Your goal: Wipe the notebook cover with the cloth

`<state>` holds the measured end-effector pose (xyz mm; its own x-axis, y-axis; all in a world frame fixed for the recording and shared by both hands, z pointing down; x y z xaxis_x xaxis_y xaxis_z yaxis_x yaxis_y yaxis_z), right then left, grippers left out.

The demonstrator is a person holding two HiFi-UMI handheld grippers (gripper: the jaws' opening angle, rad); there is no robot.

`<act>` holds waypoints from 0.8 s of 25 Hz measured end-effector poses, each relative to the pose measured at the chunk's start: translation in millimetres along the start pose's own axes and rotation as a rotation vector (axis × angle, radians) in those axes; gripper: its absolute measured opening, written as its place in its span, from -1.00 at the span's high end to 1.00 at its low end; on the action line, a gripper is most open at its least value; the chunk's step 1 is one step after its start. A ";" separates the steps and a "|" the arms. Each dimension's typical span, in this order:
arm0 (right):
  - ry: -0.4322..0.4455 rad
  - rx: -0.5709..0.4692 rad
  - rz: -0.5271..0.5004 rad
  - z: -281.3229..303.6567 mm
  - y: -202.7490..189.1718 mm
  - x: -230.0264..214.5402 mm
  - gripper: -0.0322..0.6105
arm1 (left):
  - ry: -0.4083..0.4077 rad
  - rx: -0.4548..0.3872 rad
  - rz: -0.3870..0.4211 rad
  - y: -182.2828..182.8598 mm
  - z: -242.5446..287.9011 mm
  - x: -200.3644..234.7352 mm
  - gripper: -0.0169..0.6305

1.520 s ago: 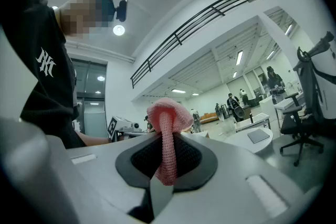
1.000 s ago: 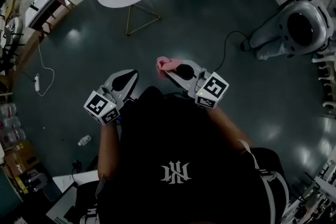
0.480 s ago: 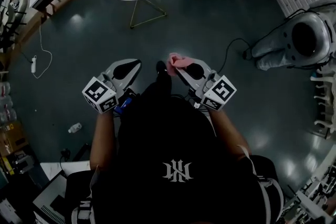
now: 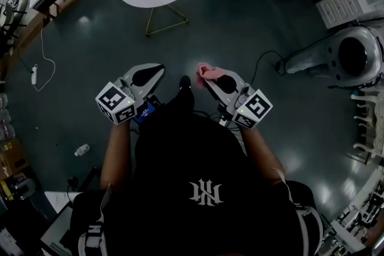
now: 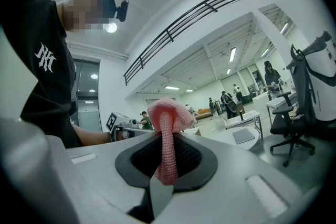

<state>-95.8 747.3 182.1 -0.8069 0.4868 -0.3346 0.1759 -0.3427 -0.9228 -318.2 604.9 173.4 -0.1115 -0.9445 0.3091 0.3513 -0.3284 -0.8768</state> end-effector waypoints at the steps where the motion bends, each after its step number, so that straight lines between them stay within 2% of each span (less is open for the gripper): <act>1: -0.004 0.006 0.000 4.9 3.8 -8.7 0.79 | -0.003 -0.003 -0.002 4.7 5.8 10.7 0.94; 11: -0.057 0.061 -0.020 61.3 64.9 -112.3 0.79 | -0.046 -0.044 -0.032 60.6 75.9 134.4 0.94; 15: -0.096 0.055 -0.014 82.0 78.9 -150.0 0.79 | -0.089 -0.028 -0.033 73.1 108.1 177.8 0.94; 20: -0.115 0.075 -0.004 92.7 82.9 -188.2 0.79 | -0.100 -0.026 -0.065 82.5 139.4 211.6 0.94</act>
<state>18.3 552.8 186.2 -0.8676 0.3944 -0.3028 0.1335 -0.4018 -0.9059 -183.2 379.4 217.8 -0.0392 -0.9160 0.3993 0.3216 -0.3899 -0.8628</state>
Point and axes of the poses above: the fingertips, and each gripper's own axes: z forward along the fingers, x to its left, y out of its top, the point moved 9 cm from there along -z, backward along the fingers, and after that the axes turned 10 degrees about x, right-handed, at the moved point
